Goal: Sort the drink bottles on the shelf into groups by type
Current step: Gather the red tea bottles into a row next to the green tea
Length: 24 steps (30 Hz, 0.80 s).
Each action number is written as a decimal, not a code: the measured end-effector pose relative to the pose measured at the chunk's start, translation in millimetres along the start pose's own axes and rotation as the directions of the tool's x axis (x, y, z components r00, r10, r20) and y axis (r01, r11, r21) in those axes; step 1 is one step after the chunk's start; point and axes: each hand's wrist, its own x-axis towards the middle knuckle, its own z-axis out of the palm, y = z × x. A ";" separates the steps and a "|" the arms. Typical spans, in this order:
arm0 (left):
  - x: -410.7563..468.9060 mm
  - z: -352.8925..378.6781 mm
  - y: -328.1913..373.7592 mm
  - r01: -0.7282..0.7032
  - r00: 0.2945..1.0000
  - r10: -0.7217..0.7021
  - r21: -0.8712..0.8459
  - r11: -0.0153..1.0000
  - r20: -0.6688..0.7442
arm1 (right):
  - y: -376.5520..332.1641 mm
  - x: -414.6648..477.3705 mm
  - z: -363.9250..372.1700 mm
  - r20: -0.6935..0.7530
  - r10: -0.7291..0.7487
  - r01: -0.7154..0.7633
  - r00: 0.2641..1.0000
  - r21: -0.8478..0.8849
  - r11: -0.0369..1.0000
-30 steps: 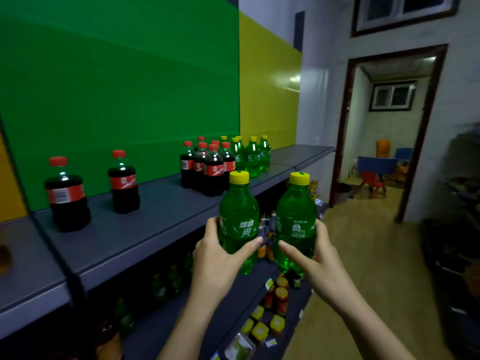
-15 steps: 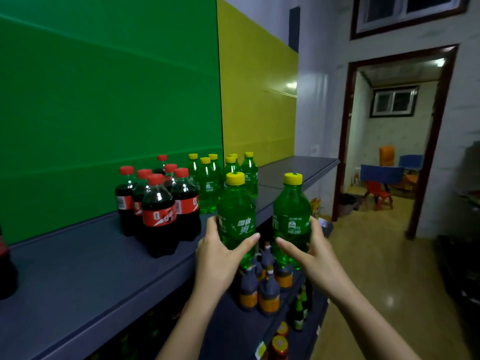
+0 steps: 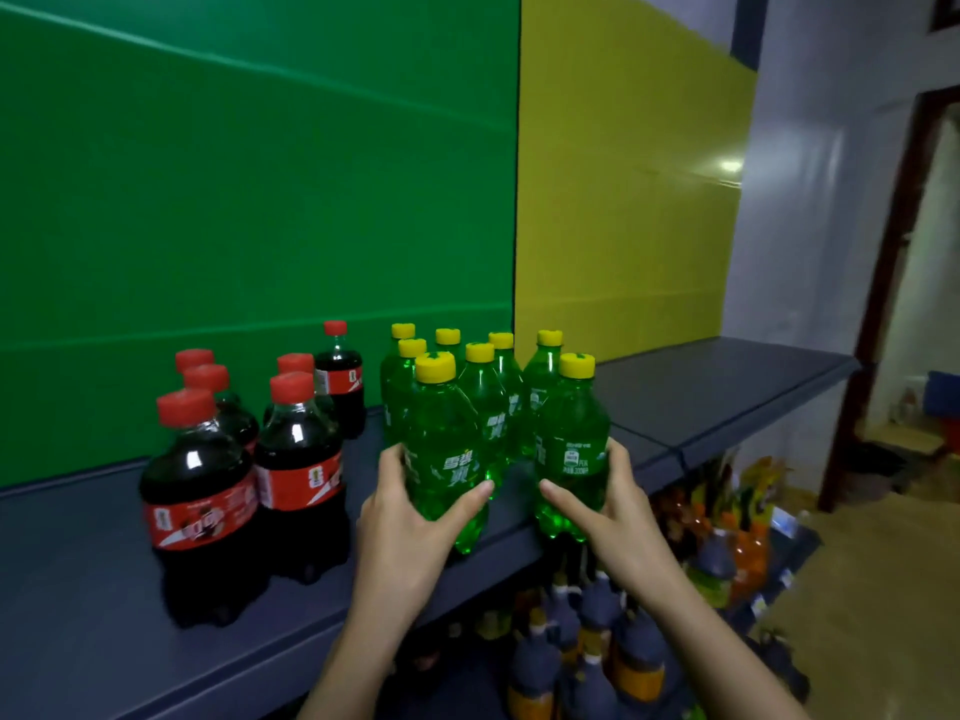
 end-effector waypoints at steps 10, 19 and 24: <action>19.1 44.1 -14.2 0.098 0.981 -0.073 0.131 0.987 -0.181 | 42.7 68.5 6.3 0.248 0.012 -0.029 0.969 0.065 0.997; 29.3 53.1 -26.0 0.111 0.968 -0.028 0.324 0.939 -0.249 | 62.4 84.0 22.7 0.265 -0.096 0.094 0.960 0.020 0.995; 29.6 54.2 -24.8 0.124 0.958 -0.023 0.339 0.933 -0.286 | 58.7 82.9 22.7 0.219 -0.127 0.134 0.967 -0.017 0.991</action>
